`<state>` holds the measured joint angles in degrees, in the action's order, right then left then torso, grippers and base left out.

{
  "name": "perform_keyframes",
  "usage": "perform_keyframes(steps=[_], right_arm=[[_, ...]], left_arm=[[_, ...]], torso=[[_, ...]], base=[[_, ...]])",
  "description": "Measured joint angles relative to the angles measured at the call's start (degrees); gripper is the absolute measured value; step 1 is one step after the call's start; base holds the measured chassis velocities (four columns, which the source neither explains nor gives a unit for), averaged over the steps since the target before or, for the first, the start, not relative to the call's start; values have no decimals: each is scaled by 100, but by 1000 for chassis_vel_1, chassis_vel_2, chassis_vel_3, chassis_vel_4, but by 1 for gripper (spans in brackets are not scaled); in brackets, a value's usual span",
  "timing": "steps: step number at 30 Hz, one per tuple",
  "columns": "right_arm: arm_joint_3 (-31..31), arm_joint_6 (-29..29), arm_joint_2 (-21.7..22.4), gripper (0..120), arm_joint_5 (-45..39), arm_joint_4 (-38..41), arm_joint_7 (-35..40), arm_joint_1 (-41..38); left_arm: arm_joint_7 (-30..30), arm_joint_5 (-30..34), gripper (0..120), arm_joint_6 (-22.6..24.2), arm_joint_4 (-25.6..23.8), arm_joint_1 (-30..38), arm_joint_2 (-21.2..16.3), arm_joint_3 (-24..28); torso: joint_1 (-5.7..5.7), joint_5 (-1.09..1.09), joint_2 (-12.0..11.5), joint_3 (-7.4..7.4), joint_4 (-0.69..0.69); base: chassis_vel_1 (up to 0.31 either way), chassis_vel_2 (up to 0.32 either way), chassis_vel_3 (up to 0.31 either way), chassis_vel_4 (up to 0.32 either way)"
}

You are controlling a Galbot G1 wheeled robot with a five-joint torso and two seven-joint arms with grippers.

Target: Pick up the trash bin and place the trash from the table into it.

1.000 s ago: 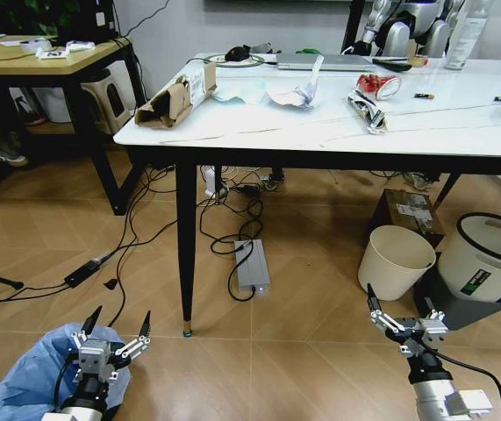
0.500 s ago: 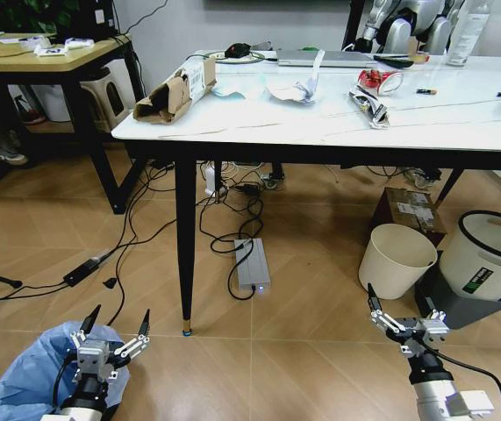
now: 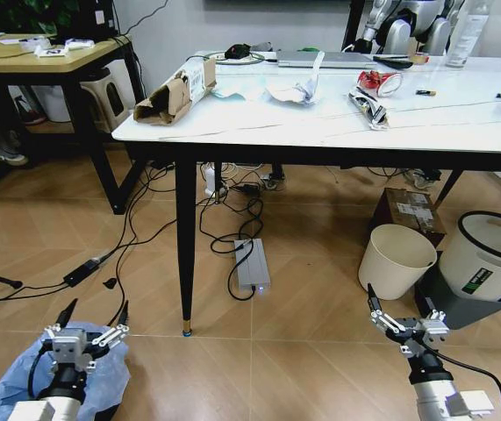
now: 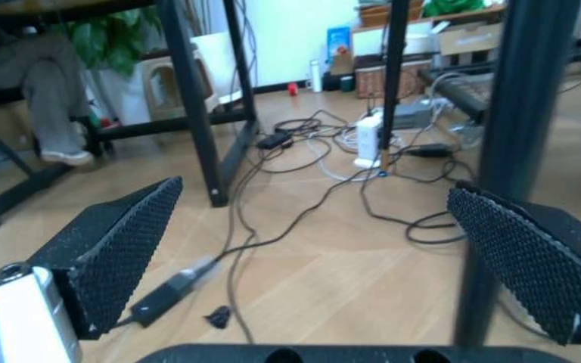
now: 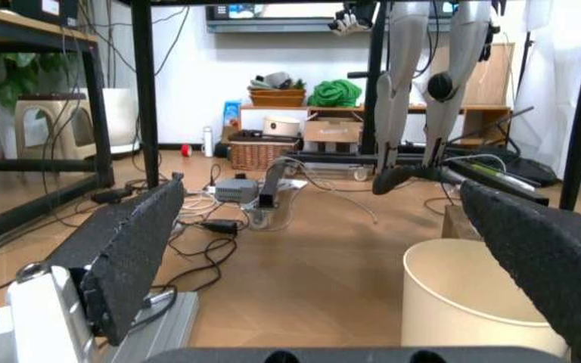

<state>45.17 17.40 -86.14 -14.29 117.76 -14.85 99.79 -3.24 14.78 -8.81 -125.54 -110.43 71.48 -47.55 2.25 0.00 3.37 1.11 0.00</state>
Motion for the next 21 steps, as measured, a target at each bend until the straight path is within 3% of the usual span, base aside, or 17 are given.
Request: perform_keyframes(steps=[7, 13, 21], right_arm=[[0, 9, 27, 100, -13, -14, -1, -1], [-22, 10, 73, 100, -33, -46, -1, -40], [-73, 1, 77, 100, -45, -76, -1, -95]], left_arm=[[-5, 82, 100, 146, 20, -2, -178, -208], [79, 245, 100, 723, -55, -99, -534, -783], [156, 209, 100, 1159, -12, -138, -673, -1148]], torso=[[1, -1, 5, 5, 0], [2, -1, 11, 10, 0], [2, -1, 14, 13, 0]], base=[[0, 0, 0, 0], [0, 0, 0, 0], [0, 0, 0, 0]])
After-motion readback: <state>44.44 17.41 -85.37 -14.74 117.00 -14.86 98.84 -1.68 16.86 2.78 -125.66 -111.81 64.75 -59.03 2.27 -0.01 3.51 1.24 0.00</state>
